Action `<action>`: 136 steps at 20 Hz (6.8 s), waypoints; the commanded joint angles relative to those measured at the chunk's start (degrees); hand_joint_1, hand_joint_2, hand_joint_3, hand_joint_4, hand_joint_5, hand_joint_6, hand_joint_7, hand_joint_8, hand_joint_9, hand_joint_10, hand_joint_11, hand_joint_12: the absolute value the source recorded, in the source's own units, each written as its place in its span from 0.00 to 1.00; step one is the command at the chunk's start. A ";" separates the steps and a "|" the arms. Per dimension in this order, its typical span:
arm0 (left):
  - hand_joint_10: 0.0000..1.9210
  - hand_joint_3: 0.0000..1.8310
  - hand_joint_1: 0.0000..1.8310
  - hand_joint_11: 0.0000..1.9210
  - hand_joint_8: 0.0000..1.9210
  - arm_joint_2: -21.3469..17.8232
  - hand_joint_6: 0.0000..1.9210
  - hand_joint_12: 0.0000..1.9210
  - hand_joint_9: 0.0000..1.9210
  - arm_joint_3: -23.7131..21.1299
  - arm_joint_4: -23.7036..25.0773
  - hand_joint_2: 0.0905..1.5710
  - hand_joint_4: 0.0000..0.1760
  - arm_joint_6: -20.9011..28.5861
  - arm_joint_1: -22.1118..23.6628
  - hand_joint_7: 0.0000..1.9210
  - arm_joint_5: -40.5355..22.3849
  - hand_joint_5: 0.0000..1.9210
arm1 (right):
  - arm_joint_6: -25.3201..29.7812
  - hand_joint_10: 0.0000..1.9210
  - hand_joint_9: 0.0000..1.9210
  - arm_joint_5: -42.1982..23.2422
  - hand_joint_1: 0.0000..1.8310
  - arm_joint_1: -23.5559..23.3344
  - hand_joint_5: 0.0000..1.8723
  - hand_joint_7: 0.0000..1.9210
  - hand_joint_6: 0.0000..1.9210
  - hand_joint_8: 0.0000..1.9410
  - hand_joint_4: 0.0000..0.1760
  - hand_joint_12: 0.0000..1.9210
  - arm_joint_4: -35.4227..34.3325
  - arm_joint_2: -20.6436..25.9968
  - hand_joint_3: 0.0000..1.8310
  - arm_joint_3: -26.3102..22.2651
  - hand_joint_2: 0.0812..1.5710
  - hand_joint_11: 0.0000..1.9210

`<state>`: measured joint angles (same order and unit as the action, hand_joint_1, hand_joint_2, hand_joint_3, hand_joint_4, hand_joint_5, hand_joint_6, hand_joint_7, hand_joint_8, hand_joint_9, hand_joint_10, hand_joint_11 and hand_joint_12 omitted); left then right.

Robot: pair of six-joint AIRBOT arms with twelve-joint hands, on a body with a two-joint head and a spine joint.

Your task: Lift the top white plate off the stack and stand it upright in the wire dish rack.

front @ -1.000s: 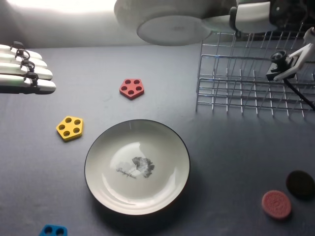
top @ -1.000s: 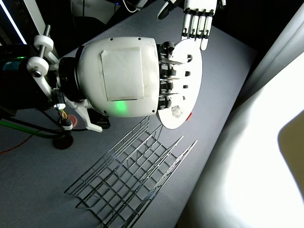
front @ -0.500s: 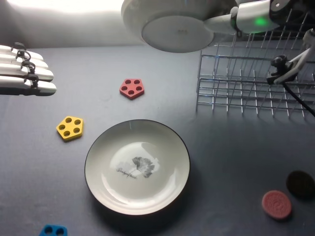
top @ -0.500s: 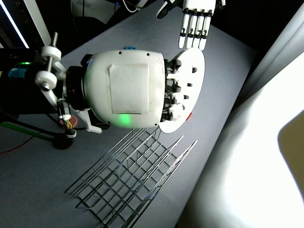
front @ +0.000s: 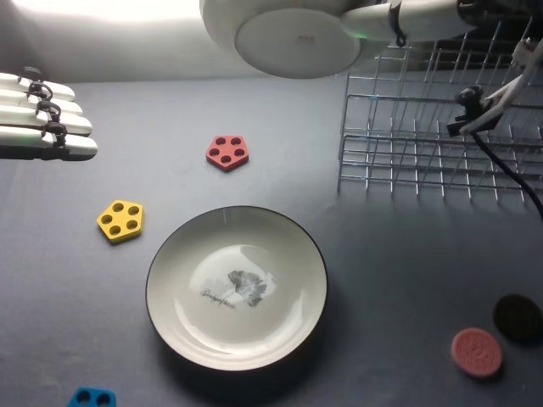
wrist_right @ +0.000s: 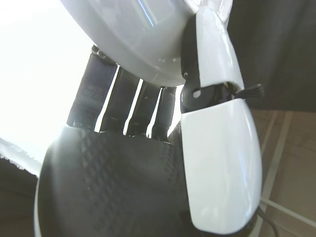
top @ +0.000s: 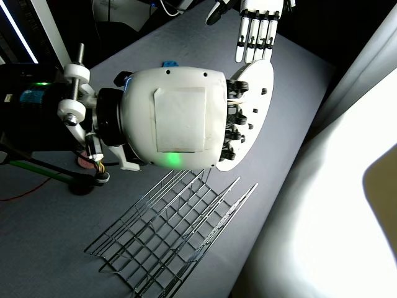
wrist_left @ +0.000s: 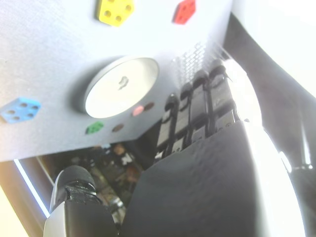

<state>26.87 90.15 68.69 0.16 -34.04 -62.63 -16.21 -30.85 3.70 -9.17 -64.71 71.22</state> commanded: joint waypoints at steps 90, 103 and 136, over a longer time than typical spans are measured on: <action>0.00 0.00 0.04 0.04 0.00 -1.03 0.00 0.01 0.04 -1.48 -4.15 0.55 0.00 0.31 1.48 0.04 -2.53 0.04 | 39.91 0.51 0.49 -3.91 0.81 3.29 0.42 0.50 0.63 0.42 0.00 0.74 24.25 0.66 0.00 16.88 0.69 0.49; 0.00 0.00 0.04 0.05 0.00 -1.06 0.00 0.01 0.05 -1.82 -3.86 0.54 0.00 0.31 1.48 0.05 -2.80 0.05 | 40.88 0.50 0.49 -4.05 0.81 4.17 0.43 0.51 0.62 0.42 0.00 0.74 25.44 0.66 0.00 18.95 0.69 0.49; 0.00 0.00 0.03 0.04 0.00 -1.06 0.00 0.00 0.04 -2.38 -3.21 0.55 0.00 0.29 1.49 0.04 -3.01 0.04 | 47.58 0.01 0.55 -6.90 0.64 9.06 0.48 0.48 0.57 0.19 0.00 0.09 30.48 0.52 0.00 22.73 0.72 0.58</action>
<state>26.50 88.01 69.67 0.27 -33.91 -62.67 29.98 -30.41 13.28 24.69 -65.19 93.49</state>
